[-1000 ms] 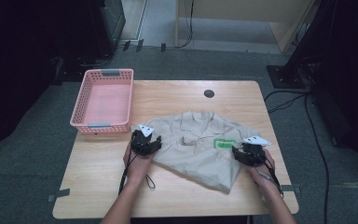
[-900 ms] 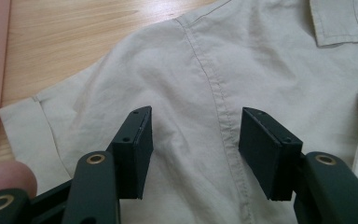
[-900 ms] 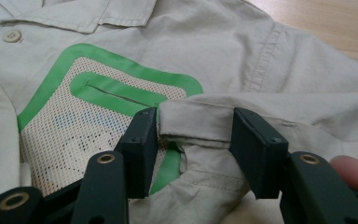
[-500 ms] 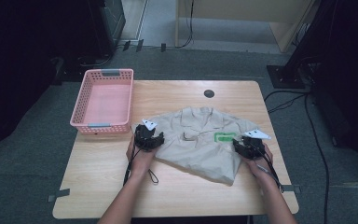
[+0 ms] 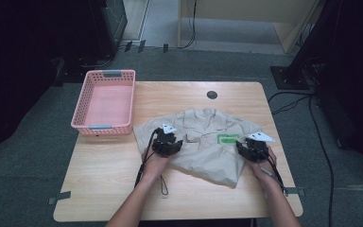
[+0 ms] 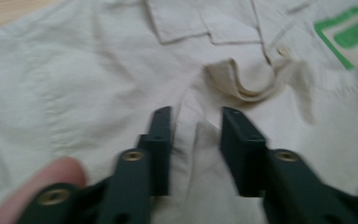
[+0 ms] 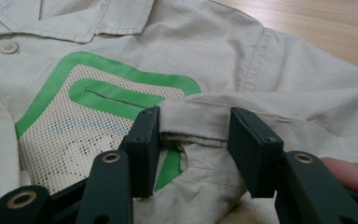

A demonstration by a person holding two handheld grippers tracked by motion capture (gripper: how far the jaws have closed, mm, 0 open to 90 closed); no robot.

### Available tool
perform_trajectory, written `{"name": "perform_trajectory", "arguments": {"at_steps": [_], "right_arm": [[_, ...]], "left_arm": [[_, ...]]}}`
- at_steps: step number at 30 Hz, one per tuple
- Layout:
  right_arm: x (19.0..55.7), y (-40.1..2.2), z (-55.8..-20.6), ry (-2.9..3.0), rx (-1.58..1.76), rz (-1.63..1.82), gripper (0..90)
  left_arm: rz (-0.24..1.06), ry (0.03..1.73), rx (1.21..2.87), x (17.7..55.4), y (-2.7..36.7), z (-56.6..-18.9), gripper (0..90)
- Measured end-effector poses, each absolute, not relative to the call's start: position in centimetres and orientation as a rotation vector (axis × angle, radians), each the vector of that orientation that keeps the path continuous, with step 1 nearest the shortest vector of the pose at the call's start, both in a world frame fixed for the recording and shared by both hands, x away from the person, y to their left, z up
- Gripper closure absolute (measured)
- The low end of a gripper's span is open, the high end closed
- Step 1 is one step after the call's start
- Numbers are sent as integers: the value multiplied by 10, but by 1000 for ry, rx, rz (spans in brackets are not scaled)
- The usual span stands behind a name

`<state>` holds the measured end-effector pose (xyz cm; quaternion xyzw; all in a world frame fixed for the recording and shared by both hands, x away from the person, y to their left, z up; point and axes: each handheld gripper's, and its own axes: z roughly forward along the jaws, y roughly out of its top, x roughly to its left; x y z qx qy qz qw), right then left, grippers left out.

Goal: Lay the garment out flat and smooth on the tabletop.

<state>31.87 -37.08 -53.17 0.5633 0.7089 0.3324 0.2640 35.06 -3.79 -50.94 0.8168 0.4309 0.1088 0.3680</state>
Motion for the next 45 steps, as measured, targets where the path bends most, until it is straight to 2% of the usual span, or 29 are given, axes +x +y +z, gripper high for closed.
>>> {"name": "perform_trajectory", "arguments": {"at_steps": [2,4,13,19,23,28,34,37,45], "right_arm": [[319,-371,-532,1916,1522,898,548],[318,-371,-532,1914,1522,898,548],[320,-371,-532,1895,1547,894,549],[324,-370,-531,1881,1569,872,550],[327,-368,-530,1873,1574,853,552],[330,-368,-530,1868,1585,849,553],[331,-367,-530,1855,1586,837,552],[335,-367,-530,1846,1589,830,552],[355,-369,-530,1809,1615,818,560]], "left_arm": [[274,1066,2104,346,-37,-508,872],[263,1041,2088,341,-33,-504,899],[209,928,2020,304,5,-490,900],[116,885,2005,262,42,-492,900],[73,859,2040,233,62,-500,900],[67,825,2126,216,66,-512,900],[126,881,2163,223,55,-521,899],[196,917,2177,234,51,-519,899],[257,983,2130,264,50,-521,898]]}}
